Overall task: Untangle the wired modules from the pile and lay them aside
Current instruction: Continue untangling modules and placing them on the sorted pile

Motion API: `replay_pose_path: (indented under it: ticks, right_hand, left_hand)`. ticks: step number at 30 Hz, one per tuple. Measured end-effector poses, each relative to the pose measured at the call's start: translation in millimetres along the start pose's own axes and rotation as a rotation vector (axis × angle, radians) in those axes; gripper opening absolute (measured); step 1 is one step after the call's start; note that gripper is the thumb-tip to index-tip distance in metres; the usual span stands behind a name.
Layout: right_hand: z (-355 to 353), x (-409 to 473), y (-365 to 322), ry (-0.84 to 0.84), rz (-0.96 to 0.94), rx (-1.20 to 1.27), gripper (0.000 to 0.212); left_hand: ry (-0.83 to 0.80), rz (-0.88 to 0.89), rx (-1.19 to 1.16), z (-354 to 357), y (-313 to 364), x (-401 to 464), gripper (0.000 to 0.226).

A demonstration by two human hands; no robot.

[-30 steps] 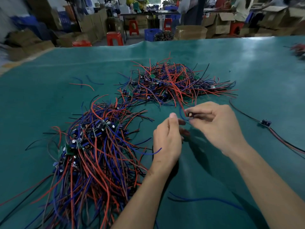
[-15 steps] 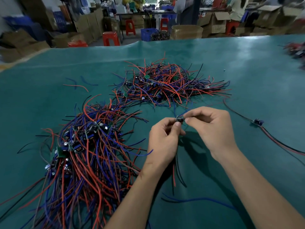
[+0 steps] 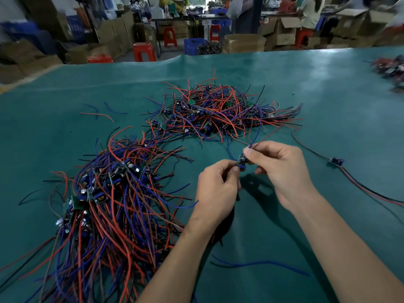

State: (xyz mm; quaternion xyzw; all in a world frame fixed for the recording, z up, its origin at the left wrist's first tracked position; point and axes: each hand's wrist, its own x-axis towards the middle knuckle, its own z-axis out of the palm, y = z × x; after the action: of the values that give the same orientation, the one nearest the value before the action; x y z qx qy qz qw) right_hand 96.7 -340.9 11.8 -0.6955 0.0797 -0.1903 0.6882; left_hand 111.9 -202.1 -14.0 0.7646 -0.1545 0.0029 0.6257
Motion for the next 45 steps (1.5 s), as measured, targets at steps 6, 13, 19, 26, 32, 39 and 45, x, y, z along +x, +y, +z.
replay_pose_path:
  ticks: [6,13,19,26,32,39,45]
  right_hand:
    - [0.5,1.5,2.0,0.139,-0.137,-0.118,0.023]
    - [-1.4,1.9,0.9,0.079,-0.087,-0.083,0.020]
    - [-9.0,4.5,-1.5,0.117,-0.078,-0.037,0.022]
    - [-36.6,13.9,-8.0,0.287,-0.127,-0.009,0.020]
    - [-48.8,19.1,-10.6,0.431,-0.092,0.164,0.019]
    - [-67.1,22.0,-17.8,0.720,-0.008,0.495,0.023]
    - [-19.7,5.2,-6.3,0.017,0.134,-0.095,0.006]
  left_hand:
    - [-0.033,0.031,0.093,0.2,-2.3,1.5,0.018]
    - [-0.039,0.070,0.176,-0.5,-4.4,2.1,0.016]
    - [-0.056,0.058,0.137,-0.1,-4.2,1.1,0.020]
    - [-0.091,0.045,0.172,0.2,-5.6,0.5,0.017]
    - [-0.111,0.032,0.197,1.3,-4.9,-0.3,0.017]
    - [-0.017,-0.036,0.035,-1.3,-2.1,1.6,0.024]
    - [0.035,-0.007,0.011,0.1,-1.1,1.2,0.022]
